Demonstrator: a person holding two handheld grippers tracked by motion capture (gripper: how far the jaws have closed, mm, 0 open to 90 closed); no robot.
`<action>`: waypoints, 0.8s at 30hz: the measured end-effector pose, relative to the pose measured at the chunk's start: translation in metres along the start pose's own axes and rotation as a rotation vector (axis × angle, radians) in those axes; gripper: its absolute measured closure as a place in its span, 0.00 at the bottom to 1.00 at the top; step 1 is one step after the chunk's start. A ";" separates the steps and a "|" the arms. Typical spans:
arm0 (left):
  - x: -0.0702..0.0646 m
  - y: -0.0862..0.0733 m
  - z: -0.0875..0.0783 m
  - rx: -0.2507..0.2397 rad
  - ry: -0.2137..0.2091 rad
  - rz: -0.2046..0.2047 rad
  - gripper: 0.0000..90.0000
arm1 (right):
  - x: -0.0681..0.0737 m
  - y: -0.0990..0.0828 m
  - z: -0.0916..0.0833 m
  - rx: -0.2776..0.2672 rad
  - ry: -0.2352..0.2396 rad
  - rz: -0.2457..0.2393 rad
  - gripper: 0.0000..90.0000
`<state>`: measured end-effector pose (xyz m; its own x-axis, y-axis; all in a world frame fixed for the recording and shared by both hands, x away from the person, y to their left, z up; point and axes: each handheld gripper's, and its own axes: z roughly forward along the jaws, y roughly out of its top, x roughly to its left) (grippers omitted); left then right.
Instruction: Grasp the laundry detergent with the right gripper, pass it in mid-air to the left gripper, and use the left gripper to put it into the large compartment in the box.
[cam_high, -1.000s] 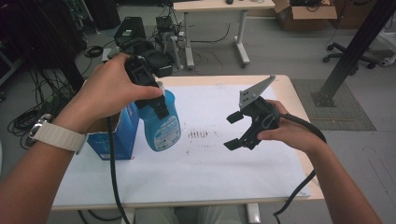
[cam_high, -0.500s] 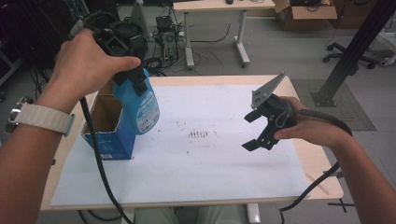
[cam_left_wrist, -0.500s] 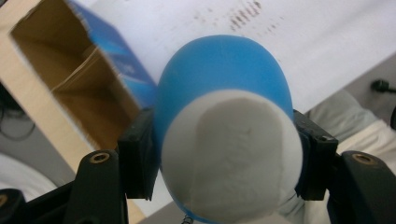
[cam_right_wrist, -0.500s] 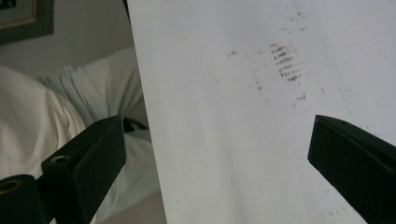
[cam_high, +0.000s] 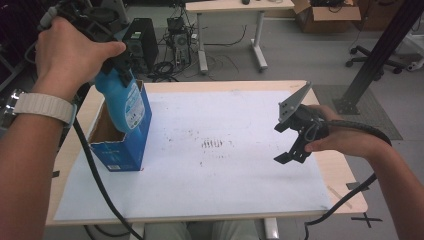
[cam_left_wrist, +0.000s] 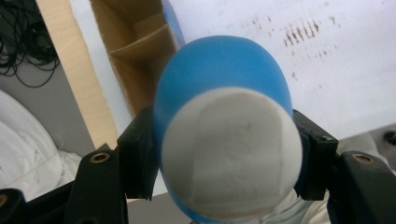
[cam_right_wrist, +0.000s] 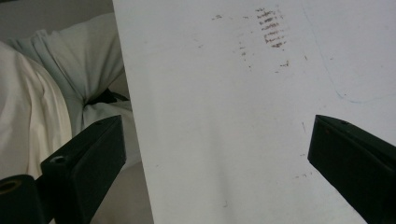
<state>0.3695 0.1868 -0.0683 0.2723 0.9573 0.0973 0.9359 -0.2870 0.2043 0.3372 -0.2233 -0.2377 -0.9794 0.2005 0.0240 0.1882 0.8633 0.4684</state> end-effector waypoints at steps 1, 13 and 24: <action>0.001 0.000 0.001 0.001 0.003 -0.006 0.42 | -0.001 0.000 0.000 0.002 -0.003 0.003 0.05; 0.033 0.005 0.013 -0.016 0.043 -0.146 0.42 | -0.008 -0.006 0.004 0.008 -0.017 0.019 0.05; 0.060 0.001 0.034 -0.046 0.069 -0.213 0.42 | -0.015 -0.010 0.005 0.000 -0.030 0.041 0.05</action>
<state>0.3945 0.2448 -0.0950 0.0523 0.9922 0.1131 0.9590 -0.0815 0.2716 0.3503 -0.2324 -0.2476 -0.9683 0.2491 0.0166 0.2277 0.8542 0.4673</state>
